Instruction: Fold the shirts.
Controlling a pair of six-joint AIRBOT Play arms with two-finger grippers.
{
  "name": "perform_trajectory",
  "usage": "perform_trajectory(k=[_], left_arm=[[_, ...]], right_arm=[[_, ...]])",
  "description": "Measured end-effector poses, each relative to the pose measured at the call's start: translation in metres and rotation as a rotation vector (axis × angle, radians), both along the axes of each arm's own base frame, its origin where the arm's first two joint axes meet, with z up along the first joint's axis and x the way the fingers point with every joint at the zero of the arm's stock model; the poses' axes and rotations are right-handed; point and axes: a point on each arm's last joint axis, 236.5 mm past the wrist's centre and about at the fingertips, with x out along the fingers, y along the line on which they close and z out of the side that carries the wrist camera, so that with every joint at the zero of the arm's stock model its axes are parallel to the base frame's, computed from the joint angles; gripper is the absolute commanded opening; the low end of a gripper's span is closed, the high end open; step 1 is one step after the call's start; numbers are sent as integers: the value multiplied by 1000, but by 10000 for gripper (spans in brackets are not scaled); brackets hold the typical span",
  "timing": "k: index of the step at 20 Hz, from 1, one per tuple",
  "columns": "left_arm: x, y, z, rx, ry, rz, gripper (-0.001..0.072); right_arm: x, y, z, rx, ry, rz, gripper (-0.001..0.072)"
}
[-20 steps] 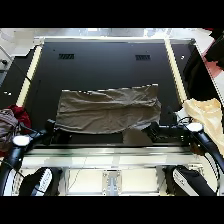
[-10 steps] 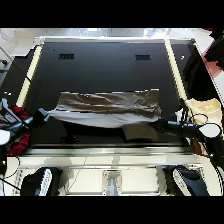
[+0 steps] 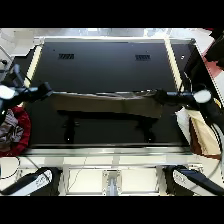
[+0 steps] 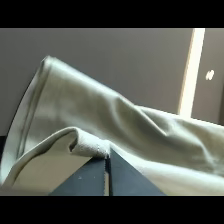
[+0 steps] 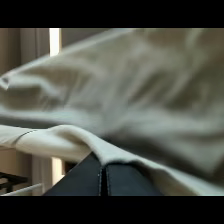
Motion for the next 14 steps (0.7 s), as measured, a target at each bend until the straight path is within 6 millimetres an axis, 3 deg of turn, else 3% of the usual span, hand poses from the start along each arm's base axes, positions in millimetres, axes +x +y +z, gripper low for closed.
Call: perform_trajectory(k=[3, 6, 10, 14], left_arm=[[29, -14, -26, 53, 42, -70, 4], [46, -6, -55, 114, 91, -48, 4], [50, 4, -83, 188, 145, -48, 4], [41, 3, -106, 216, 217, -78, 6]], right_arm=[[39, 8, -23, -24, 20, 27, 11], [64, 9, -55, -42, 52, 23, 11], [77, 7, -91, -63, 93, 11, 11], [78, 4, -115, -84, 126, 11, 12]])
